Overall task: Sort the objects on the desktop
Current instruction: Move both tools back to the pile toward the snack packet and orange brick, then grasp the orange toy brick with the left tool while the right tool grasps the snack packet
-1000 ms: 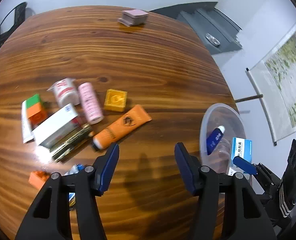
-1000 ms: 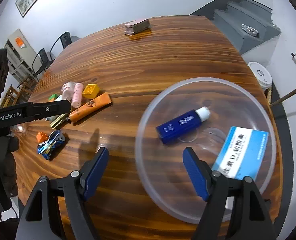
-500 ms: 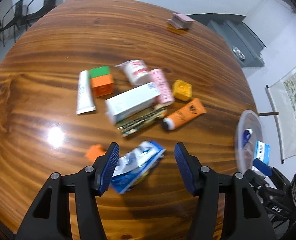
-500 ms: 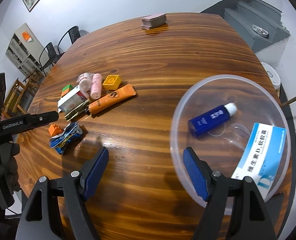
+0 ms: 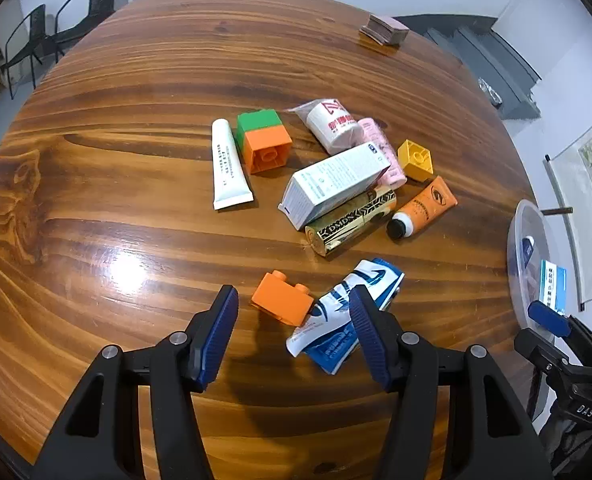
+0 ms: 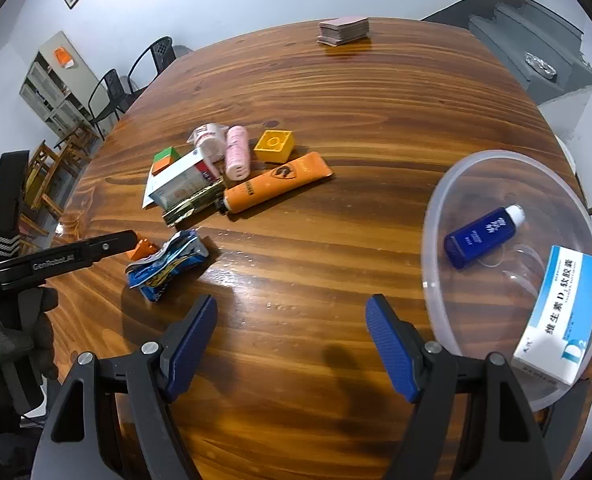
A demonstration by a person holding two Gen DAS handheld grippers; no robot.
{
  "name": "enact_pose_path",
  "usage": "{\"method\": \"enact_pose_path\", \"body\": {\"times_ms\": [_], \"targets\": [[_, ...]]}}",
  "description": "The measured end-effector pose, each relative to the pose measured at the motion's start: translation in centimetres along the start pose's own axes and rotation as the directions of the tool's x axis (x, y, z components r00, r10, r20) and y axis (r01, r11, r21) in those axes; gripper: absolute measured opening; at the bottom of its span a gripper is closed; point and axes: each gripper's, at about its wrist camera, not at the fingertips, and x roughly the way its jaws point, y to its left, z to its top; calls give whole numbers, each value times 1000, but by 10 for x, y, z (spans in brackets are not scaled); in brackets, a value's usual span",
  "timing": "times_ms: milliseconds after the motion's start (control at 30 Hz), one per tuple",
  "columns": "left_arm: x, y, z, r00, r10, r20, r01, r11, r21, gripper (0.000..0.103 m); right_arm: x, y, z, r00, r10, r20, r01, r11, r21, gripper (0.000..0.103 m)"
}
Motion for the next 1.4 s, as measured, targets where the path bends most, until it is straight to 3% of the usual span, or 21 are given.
{"method": "enact_pose_path", "body": {"times_ms": [233, 933, 1067, 1400], "targets": [[10, 4, 1, 999, -21, -25, 22, 999, 32, 61, 5, 12, -2, 1000, -15, -23, 15, 1000, 5, 80], [32, 12, 5, 999, 8, -33, -4, 994, 111, 61, 25, 37, -1, 997, -5, -83, 4, 1000, -15, 80], [31, 11, 5, 999, -16, -32, 20, 991, 135, 42, 32, 41, 1, 994, 24, -102, -25, 1000, -6, 80], [16, 37, 0, 1000, 13, -7, -12, 995, 101, 41, 57, 62, 8, 978, 119, -170, -117, 993, 18, 80]]}}
